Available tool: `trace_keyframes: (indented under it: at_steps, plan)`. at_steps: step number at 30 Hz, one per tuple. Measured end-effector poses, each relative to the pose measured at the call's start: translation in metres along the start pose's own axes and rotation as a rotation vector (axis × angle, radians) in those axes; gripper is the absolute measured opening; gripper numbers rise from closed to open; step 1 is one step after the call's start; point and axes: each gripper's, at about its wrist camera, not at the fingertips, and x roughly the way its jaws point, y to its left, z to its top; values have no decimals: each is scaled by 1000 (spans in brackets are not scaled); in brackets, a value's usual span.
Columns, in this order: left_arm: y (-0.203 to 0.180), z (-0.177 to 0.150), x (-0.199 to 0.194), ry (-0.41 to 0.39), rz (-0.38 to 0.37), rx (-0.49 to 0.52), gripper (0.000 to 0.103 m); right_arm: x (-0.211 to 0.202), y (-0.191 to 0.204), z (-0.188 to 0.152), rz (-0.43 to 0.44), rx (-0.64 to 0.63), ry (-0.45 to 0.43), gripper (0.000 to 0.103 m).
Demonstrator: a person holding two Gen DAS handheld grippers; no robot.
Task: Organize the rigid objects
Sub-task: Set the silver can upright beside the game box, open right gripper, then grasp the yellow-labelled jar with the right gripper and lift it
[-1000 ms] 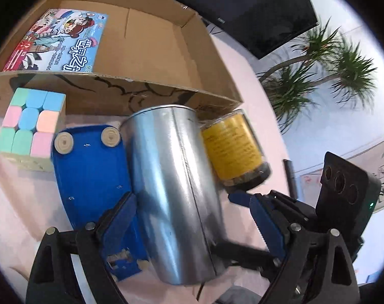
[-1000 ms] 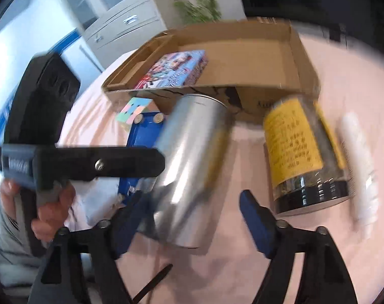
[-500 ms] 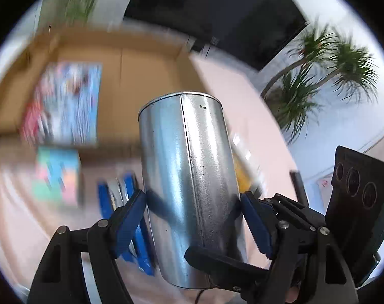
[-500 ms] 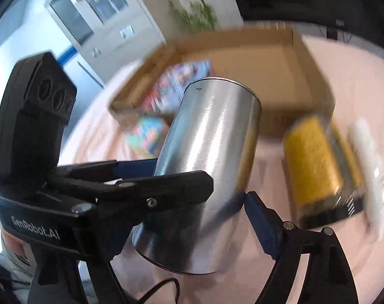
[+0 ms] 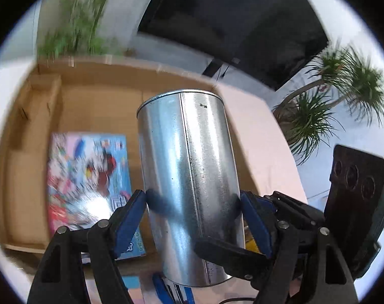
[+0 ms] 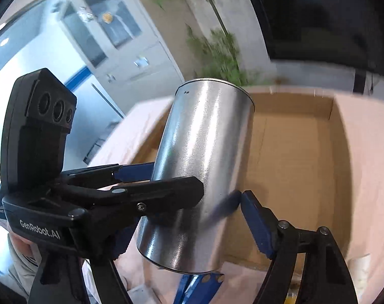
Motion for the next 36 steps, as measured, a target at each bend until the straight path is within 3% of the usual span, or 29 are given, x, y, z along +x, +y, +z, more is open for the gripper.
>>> trace_keyframes:
  at_steps: [5,8,10,13,16,19,21,24,26,29,33,36]
  plan:
    - [33,-11,56,107,44,-65,76,52,-26,-8,-14,56,101,69]
    - [39,-13,66,123,24,-88,76,72,-31,-13,-56,45,132,73]
    - [38,-16,64,121,32,-84,75,74,-34,-18,-25,66,139,74]
    - [37,-20,50,103,64,-74,73,52,-44,-29,9,102,107,73]
    - [24,-40,13,5,92,-11,73,2,-50,-52,-30,93,29,76]
    - [1,-66,-17,-79,76,57,80,-50,-70,-83,-127,107,-16,79]
    - [-15,-91,-23,-102,48,82,81,-71,-85,-108,-211,106,21,79]
    - [-32,-123,-12,-58,-15,77,81,-69,-99,-138,-245,113,98,79]
    - [-38,-141,3,-15,-53,48,81,-63,-99,-147,-198,117,105,76]
    - [-34,-157,28,76,-130,-50,81,-63,-71,-155,-230,30,113,76]
    - [-29,-164,47,171,-217,-120,81,-63,-34,-161,-45,-46,140,75]
    - [-33,-164,52,168,-186,-123,82,-62,-51,-160,11,20,147,77]
